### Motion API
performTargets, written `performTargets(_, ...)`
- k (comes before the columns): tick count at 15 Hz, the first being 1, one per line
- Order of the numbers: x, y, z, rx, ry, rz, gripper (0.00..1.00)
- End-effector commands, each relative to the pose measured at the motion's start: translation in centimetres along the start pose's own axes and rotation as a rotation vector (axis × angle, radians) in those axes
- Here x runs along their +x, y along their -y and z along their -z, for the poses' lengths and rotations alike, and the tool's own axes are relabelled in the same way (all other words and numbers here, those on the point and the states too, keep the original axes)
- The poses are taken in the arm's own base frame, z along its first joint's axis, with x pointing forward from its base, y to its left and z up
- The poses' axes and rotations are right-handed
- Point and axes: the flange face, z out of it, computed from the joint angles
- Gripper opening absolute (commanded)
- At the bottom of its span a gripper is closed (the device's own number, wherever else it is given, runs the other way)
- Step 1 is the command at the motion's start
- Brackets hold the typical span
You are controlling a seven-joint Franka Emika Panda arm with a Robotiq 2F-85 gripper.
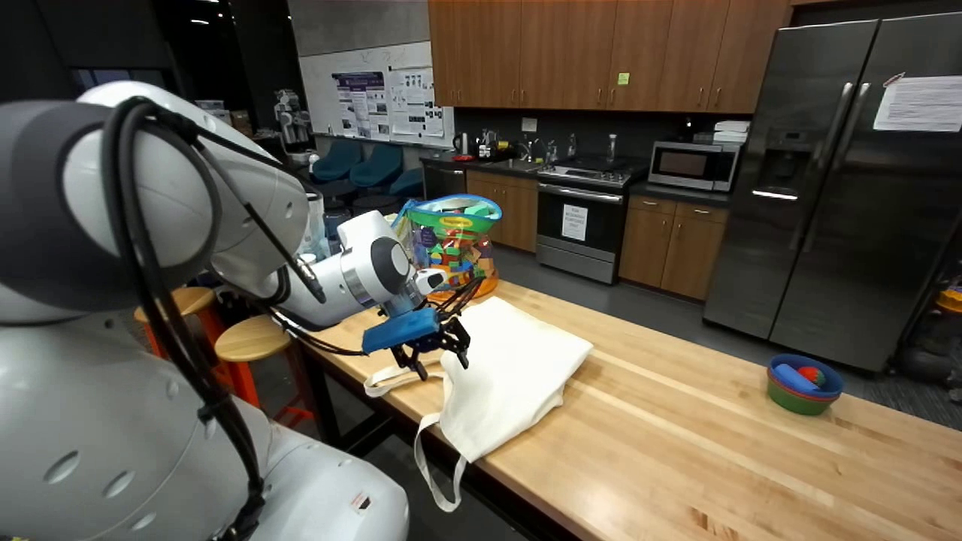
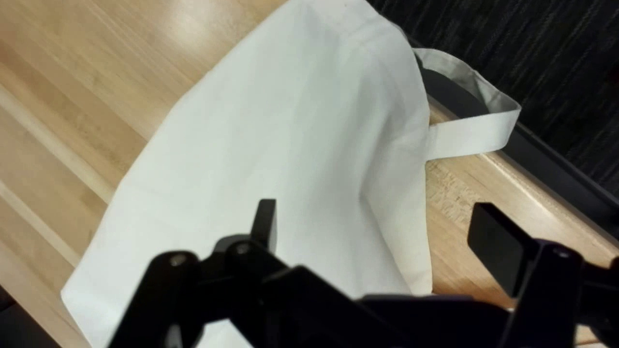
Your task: Wipe the table using the shopping bag
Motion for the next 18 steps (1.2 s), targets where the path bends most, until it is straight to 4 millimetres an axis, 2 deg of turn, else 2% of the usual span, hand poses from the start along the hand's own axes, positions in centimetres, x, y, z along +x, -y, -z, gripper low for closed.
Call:
performTargets(1, 1.2, 1.3, -1.3, -0.04, -0.022, 0.036, 1.0)
performTargets(9, 1.9, 3.1, -4.2, -0.134, -0.01, 0.107, 1.0)
performTargets(10, 1.9, 3.3, -4.5, -0.144, -0.008, 0.113, 0.92)
performTargets(11, 1.9, 3.4, -4.8, -0.152, -0.007, 0.12, 0.74)
performTargets(13, 2.1, 3.6, -5.1, -0.167, -0.008, 0.137, 0.61)
performTargets(18, 2.7, 3.7, -5.5, -0.193, -0.016, 0.162, 0.21)
